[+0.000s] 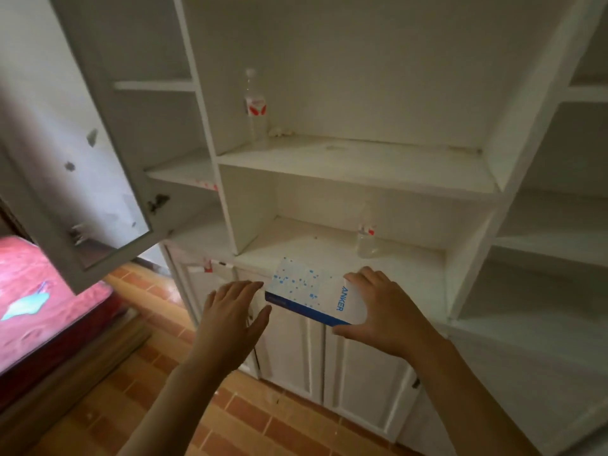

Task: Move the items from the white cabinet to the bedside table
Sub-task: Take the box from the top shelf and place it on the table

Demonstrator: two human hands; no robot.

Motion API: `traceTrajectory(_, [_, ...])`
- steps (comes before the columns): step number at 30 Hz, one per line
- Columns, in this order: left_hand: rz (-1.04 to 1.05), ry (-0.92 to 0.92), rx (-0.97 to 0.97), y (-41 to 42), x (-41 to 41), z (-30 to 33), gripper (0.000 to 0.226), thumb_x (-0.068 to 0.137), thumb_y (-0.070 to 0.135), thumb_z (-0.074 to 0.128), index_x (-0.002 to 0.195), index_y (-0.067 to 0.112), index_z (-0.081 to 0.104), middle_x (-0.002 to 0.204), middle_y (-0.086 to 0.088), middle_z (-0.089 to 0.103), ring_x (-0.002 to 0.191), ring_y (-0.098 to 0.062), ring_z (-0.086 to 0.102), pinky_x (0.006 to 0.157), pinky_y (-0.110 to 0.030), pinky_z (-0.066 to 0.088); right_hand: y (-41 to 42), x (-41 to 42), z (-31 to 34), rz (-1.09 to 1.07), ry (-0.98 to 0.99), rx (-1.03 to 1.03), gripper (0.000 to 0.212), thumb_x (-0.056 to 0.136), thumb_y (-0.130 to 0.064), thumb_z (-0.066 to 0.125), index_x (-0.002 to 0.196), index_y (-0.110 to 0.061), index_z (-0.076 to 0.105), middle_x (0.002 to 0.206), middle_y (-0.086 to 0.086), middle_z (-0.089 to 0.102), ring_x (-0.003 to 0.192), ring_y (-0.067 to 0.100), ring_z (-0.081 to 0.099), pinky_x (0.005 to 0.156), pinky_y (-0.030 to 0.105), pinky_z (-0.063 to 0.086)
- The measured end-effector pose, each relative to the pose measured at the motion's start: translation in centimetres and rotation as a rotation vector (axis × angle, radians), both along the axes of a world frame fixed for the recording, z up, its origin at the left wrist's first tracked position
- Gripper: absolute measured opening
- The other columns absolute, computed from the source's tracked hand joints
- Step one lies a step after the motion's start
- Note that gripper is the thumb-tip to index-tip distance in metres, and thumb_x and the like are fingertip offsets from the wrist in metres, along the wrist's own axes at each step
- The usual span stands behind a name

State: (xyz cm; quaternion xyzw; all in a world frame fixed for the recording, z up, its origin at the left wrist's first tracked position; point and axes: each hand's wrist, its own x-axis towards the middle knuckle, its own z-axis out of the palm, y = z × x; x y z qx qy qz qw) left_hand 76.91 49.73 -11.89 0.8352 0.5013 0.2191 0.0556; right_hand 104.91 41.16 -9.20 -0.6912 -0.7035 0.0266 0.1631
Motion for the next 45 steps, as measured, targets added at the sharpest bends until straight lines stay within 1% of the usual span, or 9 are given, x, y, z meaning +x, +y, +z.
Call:
traceTrajectory(3, [0.089,-0.015,-0.042,-0.3,-6.2,-1.5,0.057,0.1,0.057,0.047,0.15,0.031,0.046,0.154,0.005,0.049,0.146,-0.019,0.038,0.121,-0.045,0.028,1.7,-5.2,-1.1,0.024,0.014,-0.019,0.095,0.072,-0.078,0.07,0.147,-0.029,0.04,0.13,-0.012,0.043,0.114,0.011,0.044,0.096,0.035,0.045])
traceTrajectory(8, [0.214,-0.012,-0.083,0.4,-16.4,-2.8,0.056,0.1,0.056,0.047,0.15,0.03,0.047,0.155,0.002,0.048,0.148,-0.024,0.037,0.122,-0.052,0.026,4.7,-13.8,-2.2,0.041,-0.004,-0.048,0.095,0.07,-0.077,0.072,0.146,-0.029,0.04,0.128,-0.01,0.045,0.112,0.013,0.045,0.094,0.036,0.045])
traceTrajectory(14, [0.339,-0.06,-0.038,1.2,-29.1,-4.3,0.052,0.098,0.056,0.048,0.142,0.029,0.056,0.148,0.002,0.056,0.14,-0.025,0.045,0.115,-0.056,0.037,8.5,-25.3,-3.7,0.127,0.001,-0.052,0.095,0.069,-0.075,0.076,0.144,-0.029,0.04,0.129,-0.009,0.046,0.113,0.012,0.047,0.095,0.035,0.048])
traceTrajectory(20, [0.469,-0.099,0.021,-0.7,-40.5,-5.3,0.056,0.091,0.056,0.046,0.129,0.021,0.065,0.129,-0.003,0.067,0.122,-0.028,0.058,0.102,-0.054,0.047,12.2,-37.5,-4.9,0.298,-0.033,-0.051,0.093,0.067,-0.081,0.072,0.139,-0.029,0.042,0.125,-0.01,0.047,0.108,0.01,0.047,0.09,0.033,0.05])
traceTrajectory(26, [0.68,-0.097,0.028,-4.7,-50.8,-6.6,0.053,0.09,0.053,0.049,0.128,0.02,0.065,0.127,-0.002,0.066,0.12,-0.028,0.058,0.101,-0.052,0.047,15.3,-49.6,-5.0,0.525,-0.056,-0.048,0.089,0.066,-0.079,0.072,0.135,-0.03,0.044,0.123,-0.008,0.049,0.108,0.013,0.047,0.088,0.037,0.05])
traceTrajectory(33, [0.976,-0.114,0.034,-10.7,-59.8,-7.2,0.056,0.094,0.054,0.045,0.136,0.02,0.061,0.134,0.0,0.062,0.129,-0.022,0.052,0.111,-0.054,0.041,16.8,-63.1,-5.8,0.803,-0.052,-0.034,0.087,0.065,-0.077,0.073,0.133,-0.032,0.045,0.124,-0.008,0.051,0.108,0.013,0.051,0.084,0.036,0.053])
traceTrajectory(37, [1.119,-0.105,0.055,-13.7,-64.6,-8.1,0.056,0.093,0.055,0.044,0.133,0.021,0.062,0.132,0.001,0.063,0.128,-0.021,0.052,0.109,-0.051,0.042,18.0,-70.5,-6.5,0.928,-0.095,-0.014,0.084,0.065,-0.081,0.069,0.129,-0.033,0.045,0.118,-0.01,0.051,0.103,0.011,0.05,0.082,0.037,0.053])
traceTrajectory(41, [1.257,-0.089,0.043,-15.5,-69.3,-8.7,0.055,0.095,0.055,0.043,0.135,0.022,0.061,0.135,0.002,0.062,0.132,-0.019,0.05,0.111,-0.049,0.043,19.0,-78.0,-6.1,1.056,-0.119,-0.011,0.076,0.068,-0.073,0.072,0.125,-0.028,0.05,0.111,-0.009,0.05,0.099,0.016,0.049,0.075,0.035,0.041])
traceTrajectory(45, [1.383,-0.071,0.022,-15.7,-74.4,-9.1,0.054,0.096,0.055,0.043,0.137,0.024,0.059,0.137,0.003,0.06,0.134,-0.019,0.049,0.112,-0.05,0.042,21.4,-85.7,-6.4,1.172,-0.068,-0.066,0.077,0.066,-0.074,0.067,0.124,-0.026,0.052,0.11,-0.007,0.051,0.1,0.019,0.05,0.082,0.043,0.049])
